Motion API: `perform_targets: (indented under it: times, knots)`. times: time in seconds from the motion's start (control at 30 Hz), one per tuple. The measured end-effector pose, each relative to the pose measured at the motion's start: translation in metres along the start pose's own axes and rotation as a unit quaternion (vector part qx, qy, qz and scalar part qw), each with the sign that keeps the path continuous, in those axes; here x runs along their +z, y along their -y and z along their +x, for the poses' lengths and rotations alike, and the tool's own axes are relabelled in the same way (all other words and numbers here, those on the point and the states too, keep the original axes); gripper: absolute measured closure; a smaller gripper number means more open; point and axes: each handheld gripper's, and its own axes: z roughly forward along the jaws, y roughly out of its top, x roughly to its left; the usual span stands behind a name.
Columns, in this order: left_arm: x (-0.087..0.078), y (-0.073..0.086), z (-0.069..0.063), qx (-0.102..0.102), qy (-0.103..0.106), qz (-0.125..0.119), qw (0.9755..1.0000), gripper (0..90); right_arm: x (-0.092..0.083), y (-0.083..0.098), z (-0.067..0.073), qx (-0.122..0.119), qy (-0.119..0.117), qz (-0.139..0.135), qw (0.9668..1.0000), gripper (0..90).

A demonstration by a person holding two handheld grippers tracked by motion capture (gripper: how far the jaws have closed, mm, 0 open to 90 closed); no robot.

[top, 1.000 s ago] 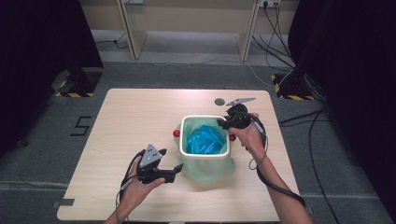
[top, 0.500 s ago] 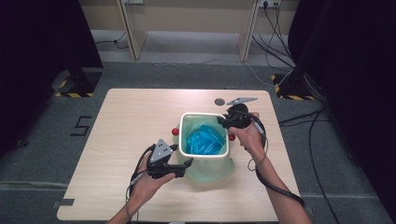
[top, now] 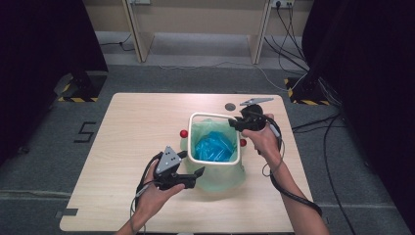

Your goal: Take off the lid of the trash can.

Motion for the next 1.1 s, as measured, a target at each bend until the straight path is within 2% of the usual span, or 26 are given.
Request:
perform_targets:
  times: [0.3,0.6,0.8,0.9,0.97,1.03,1.07,1.1]
  knots:
    - [-0.005,-0.004,0.0,0.001,0.001,-0.014,0.9999,19.0,-0.017,-0.003,-0.01,0.019,-0.022,-0.012,0.9995,74.9]
    - [-0.004,-0.002,-0.001,0.014,0.001,-0.004,0.9999,18.4,-0.033,-0.006,-0.02,0.023,-0.023,-0.016,0.9993,74.9]
    - [-0.005,0.003,0.002,0.015,-0.004,0.003,0.9999,18.2,-0.043,0.002,-0.03,0.026,-0.019,-0.008,0.9994,74.9]
    - [-0.006,0.007,0.006,0.009,-0.003,0.007,0.9999,18.0,-0.052,0.012,-0.044,0.033,-0.017,-0.003,0.9993,74.9]
    - [-0.007,0.01,0.008,0.008,-0.004,0.013,0.9999,17.9,-0.055,0.014,-0.046,0.036,-0.015,-0.002,0.9993,74.9]
    - [-0.008,0.012,0.011,0.006,-0.007,0.015,0.9998,17.7,-0.066,0.024,-0.061,0.046,-0.005,-0.003,0.9989,74.9]
    - [-0.008,0.012,0.011,0.006,-0.007,0.015,0.9998,17.5,-0.066,0.024,-0.061,0.046,-0.005,-0.003,0.9989,74.9]
    - [-0.009,0.013,0.012,0.004,-0.007,0.015,0.9998,17.5,-0.072,0.03,-0.069,0.051,0.004,-0.003,0.9987,74.9]
